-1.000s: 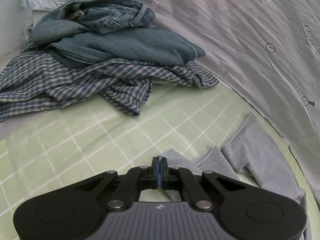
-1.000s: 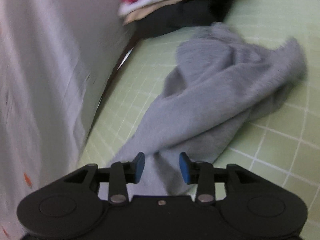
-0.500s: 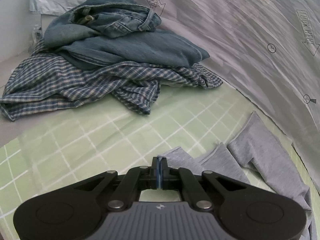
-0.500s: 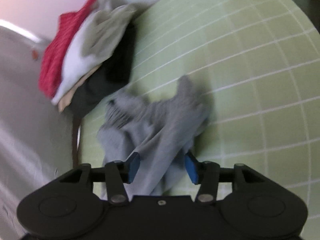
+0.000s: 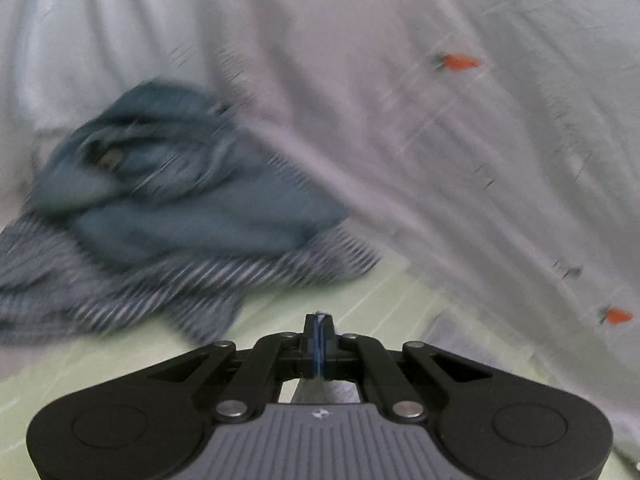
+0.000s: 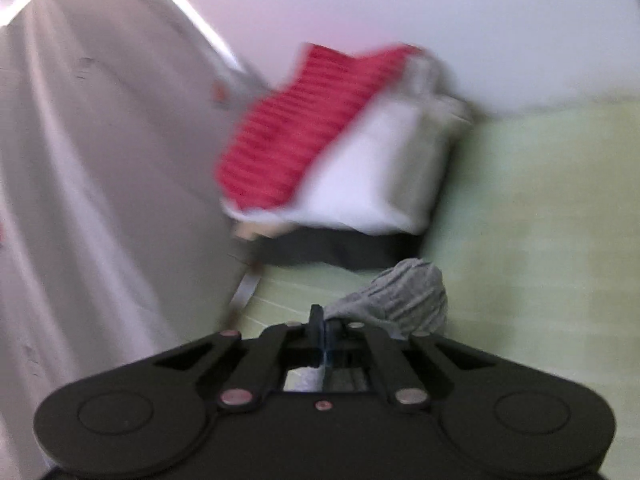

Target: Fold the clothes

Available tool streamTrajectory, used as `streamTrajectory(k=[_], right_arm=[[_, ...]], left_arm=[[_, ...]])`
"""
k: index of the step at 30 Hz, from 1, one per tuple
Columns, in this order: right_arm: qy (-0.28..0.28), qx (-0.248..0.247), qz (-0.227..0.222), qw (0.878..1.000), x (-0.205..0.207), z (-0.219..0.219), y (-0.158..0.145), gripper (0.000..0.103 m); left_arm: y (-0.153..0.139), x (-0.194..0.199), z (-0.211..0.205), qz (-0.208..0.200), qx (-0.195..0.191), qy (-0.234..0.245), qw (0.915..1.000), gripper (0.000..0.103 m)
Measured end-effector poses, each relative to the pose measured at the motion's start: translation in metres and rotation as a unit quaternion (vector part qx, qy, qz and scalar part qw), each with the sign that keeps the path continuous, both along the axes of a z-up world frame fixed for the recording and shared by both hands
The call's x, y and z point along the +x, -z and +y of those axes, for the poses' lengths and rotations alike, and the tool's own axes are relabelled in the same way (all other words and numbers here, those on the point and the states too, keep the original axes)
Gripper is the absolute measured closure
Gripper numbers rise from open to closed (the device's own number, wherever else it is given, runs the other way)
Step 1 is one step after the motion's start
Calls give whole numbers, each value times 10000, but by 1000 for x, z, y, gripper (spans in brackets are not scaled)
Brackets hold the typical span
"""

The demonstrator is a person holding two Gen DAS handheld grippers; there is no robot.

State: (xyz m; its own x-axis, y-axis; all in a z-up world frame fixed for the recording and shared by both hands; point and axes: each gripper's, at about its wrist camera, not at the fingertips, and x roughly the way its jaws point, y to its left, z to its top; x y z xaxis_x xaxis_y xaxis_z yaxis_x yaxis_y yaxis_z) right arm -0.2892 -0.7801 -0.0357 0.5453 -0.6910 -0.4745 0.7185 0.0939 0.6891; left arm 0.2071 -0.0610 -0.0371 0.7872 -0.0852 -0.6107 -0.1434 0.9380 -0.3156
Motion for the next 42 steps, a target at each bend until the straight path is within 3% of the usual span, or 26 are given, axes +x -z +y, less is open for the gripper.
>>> streamTrajectory(k=[5,8,10,12,15,19,23,25,31,36,38,39,40,42], right_arm=[[-251,-605,-540,9964,22,-15,-63,102],[-203,-1048,-1067,9885,10,-6,-95,102],[-95,-1369,-1231,9829,-9,8,-107,102],[14,-1450,-1096,9833,-32,21,-101,102],[92,-1270,-632,9898,-60,37,-75,102],[83,-325,458,9984,-87,51,2,102],[253,748,990,9920,-109,62,75,102],[317,963,1072,9891,-115,69,92,102],[189,770,1454,9862,-118,74,83,102],[-193,887,1904,9775,-110,71,86,98],[-324,826,2033,9751,-106,71,84,85],[-368,777,2024,9755,-105,72,80,80],[-403,727,2010,9761,-104,72,77,72],[-521,603,2066,9752,-100,70,71,70]], left_arm=[[-48,25,-24,-648,-166,177,9976,103],[-76,19,-17,-1070,-270,179,9937,103],[-89,6,-1,-1327,-263,52,9908,103],[-91,-12,20,-1418,-258,-191,9894,103],[-72,-37,50,-1190,-51,-528,9915,103],[-12,-60,75,-327,382,-751,9959,103],[43,-79,89,459,645,-898,9928,103],[67,-88,95,803,748,-970,9892,103],[70,-114,113,918,802,-1213,9851,103],[75,-120,103,1204,935,-963,9836,98],[72,-125,91,1224,1059,-837,9833,84],[70,-127,84,1224,1117,-771,9832,70],[68,-130,76,1219,1181,-698,9830,63],[62,-133,57,1173,1358,-493,9825,57]])
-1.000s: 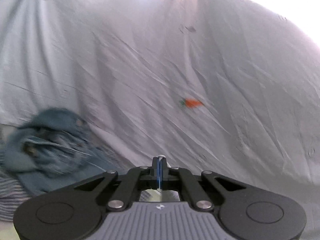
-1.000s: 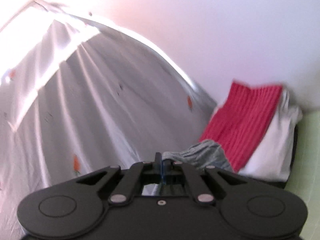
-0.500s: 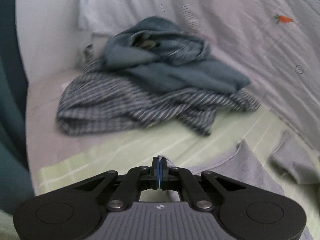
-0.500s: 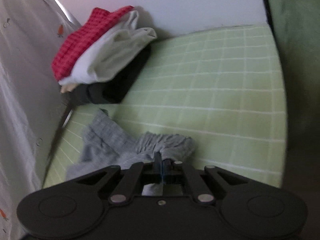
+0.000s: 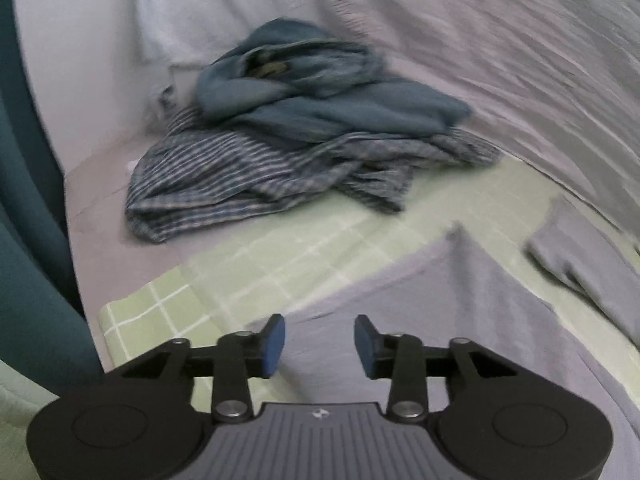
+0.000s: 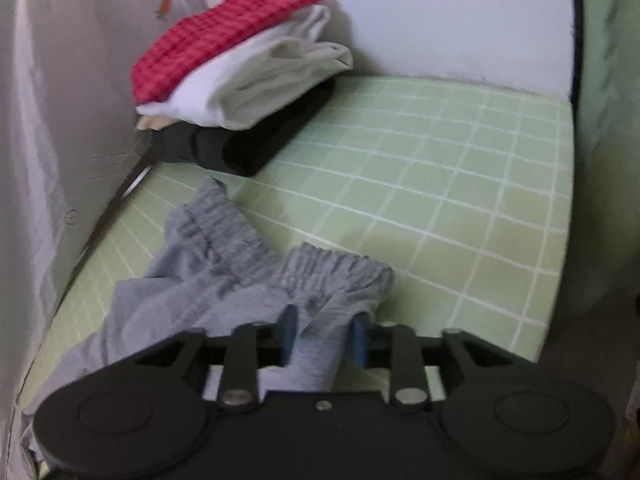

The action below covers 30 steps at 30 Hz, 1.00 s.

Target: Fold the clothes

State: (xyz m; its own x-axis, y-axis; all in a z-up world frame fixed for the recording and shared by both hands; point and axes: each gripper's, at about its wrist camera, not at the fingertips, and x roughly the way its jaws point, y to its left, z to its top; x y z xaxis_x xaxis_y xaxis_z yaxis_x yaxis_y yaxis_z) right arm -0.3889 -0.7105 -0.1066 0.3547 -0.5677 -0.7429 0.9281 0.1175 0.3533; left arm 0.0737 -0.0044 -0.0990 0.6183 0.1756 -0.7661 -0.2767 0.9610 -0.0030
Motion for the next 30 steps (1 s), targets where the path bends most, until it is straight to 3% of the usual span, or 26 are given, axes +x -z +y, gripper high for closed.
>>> streamTrajectory(k=[3,4,8,10,16,23,30], right_arm=[[-183,-75,219,9996,7,-5,-7,67],[-244,-99,294,9992,9,-7,-10,65],[-382,-111,666,9970,14,-11,-15,51],[-474,-203,987,9938,16,-11,-17,49],[-1006,-391,1286,9858,14,-17,-17,44],[-1310,-278,1046,9855,14,-42,-4,39],[-1705,-294,544,9834,38,-85,-3,36]], left_arm=[[-7,-7,-39,40,260,463,9986,33],[-7,-10,-55,55,314,658,9973,31],[-1,-25,-122,210,264,1452,9888,28],[6,-33,-154,325,186,1789,9832,27],[29,-63,-241,807,23,2575,9629,27],[47,-93,-305,1144,85,3153,9420,21],[63,-105,-326,1339,140,2907,9473,11]])
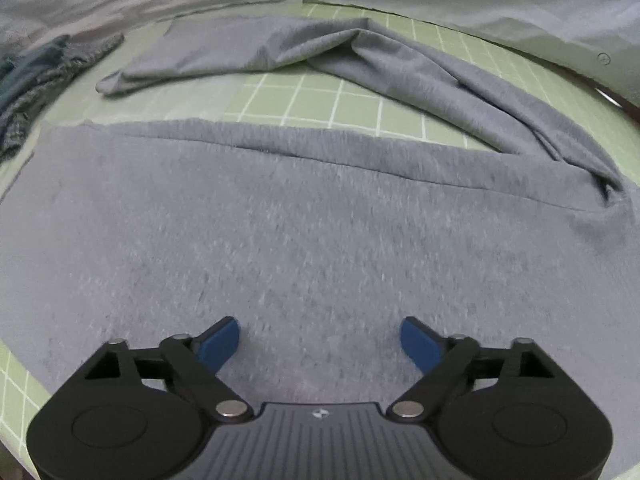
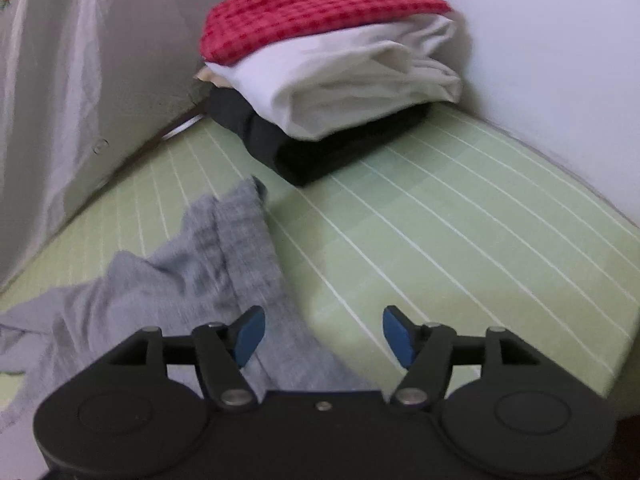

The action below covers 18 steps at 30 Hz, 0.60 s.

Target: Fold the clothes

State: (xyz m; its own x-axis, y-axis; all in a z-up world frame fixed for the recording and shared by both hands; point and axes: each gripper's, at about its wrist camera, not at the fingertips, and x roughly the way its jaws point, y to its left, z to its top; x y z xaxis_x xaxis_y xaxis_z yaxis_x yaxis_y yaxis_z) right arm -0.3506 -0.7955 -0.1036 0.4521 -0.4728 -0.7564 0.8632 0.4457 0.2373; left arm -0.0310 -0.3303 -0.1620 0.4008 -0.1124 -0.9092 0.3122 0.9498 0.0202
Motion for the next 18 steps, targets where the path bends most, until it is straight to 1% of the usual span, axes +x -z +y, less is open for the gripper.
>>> streamTrajectory(k=[2,4,6,11,13,15,16,17,18], right_arm=[[-140,67,-186,9997,12,-18,1,35],[-265,148,-297,9991,26,-33,3,34],[-388,229,-401,9982,41,-47,6,33],[-613,407,-323,9968,81,-72,20,31],[-654,525,-342,9959,94,-78,26,30],[-655,746,-374,9944,102,-82,32,30],[-654,861,-389,9934,105,-83,35,35],[-653,975,-405,9923,108,-85,38,49],[-732,990,-425,9915,111,-85,39,58]], left_arm=[[2,1,-3,21,-9,-130,9999,8],[3,2,-5,39,23,-234,9997,3],[6,3,-6,60,38,-347,9994,0],[7,2,-5,10,7,-404,9992,0],[7,1,-6,-8,-3,-419,9991,0],[7,1,-6,-14,-12,-441,9990,0],[7,2,-6,-10,-14,-453,9990,0],[7,2,-5,-5,-16,-464,9989,0],[7,2,-5,2,-15,-471,9989,0]])
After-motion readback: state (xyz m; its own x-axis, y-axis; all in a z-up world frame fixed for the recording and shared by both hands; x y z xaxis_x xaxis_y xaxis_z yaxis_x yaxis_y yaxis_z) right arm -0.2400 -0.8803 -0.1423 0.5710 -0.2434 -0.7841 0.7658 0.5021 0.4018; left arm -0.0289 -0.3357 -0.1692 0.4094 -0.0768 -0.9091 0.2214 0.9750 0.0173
